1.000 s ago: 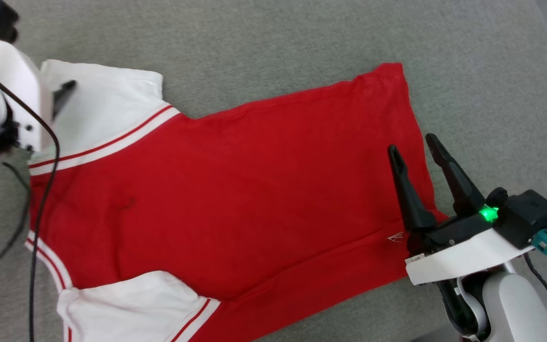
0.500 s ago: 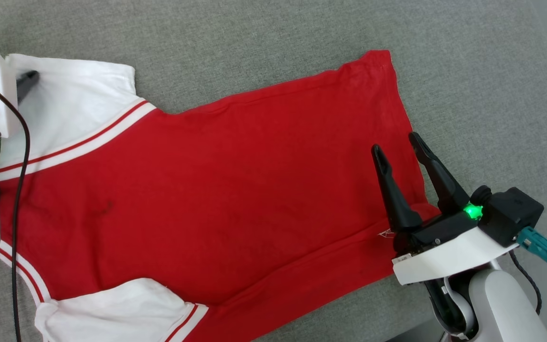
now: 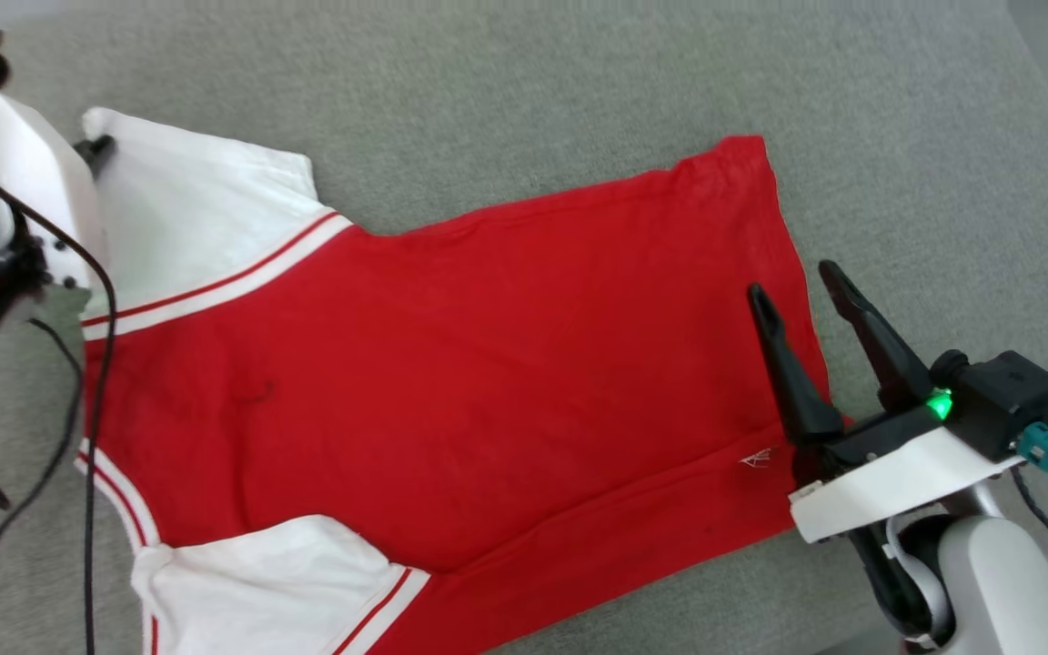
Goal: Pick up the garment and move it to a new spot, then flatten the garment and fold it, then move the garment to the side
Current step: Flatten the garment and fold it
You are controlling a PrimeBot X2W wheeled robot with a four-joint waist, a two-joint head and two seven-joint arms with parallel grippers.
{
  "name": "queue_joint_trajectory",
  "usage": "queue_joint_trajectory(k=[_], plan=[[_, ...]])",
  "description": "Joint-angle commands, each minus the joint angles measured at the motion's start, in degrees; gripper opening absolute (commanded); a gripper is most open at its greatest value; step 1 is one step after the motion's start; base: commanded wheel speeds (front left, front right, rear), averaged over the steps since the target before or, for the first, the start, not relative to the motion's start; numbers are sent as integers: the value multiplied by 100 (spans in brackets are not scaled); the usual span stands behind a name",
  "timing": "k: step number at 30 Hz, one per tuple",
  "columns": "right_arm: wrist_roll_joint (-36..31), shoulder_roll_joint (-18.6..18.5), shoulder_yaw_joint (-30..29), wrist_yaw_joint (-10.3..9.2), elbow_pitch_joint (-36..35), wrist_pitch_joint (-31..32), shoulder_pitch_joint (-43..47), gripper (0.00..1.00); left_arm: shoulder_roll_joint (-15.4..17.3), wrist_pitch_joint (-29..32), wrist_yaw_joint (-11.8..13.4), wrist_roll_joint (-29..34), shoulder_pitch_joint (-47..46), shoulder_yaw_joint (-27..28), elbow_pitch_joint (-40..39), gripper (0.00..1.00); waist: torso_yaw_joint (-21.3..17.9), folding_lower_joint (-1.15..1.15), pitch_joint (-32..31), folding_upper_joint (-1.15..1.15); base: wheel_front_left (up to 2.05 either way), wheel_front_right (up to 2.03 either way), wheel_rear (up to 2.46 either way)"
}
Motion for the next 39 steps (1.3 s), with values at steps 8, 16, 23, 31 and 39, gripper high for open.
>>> queue_joint_trajectory(k=[8, 16, 23, 31, 39], plan=[[22, -629, -185, -5, -168, 927, 180, 100, -293, -568, -14, -167, 666, -54, -712, 0, 565, 0, -702, 0, 0, 0, 0], [482, -1490, -310, -5, -313, 2378, -130, 100, -562, -1083, 240, -67, 1286, -116, -1846, 0, 1028, 0, -875, 0, 0, 0, 0], [869, -2087, -490, -5, -140, 3383, -586, 100, -792, -1760, 554, 320, 1780, -234, -2745, 0, 1468, 0, -721, 0, 0, 0, 0], [1164, -2724, -541, -5, 721, 4350, -1566, 100, -1013, -2451, 806, 708, 2287, -410, -3357, 0, 1967, 0, -326, 0, 0, 0, 0], [994, -3056, -385, -5, 1514, 4658, -1980, 100, -1188, -2656, 781, 867, 2366, -654, -3501, 0, 2333, 0, -63, 0, 0, 0, 0]])
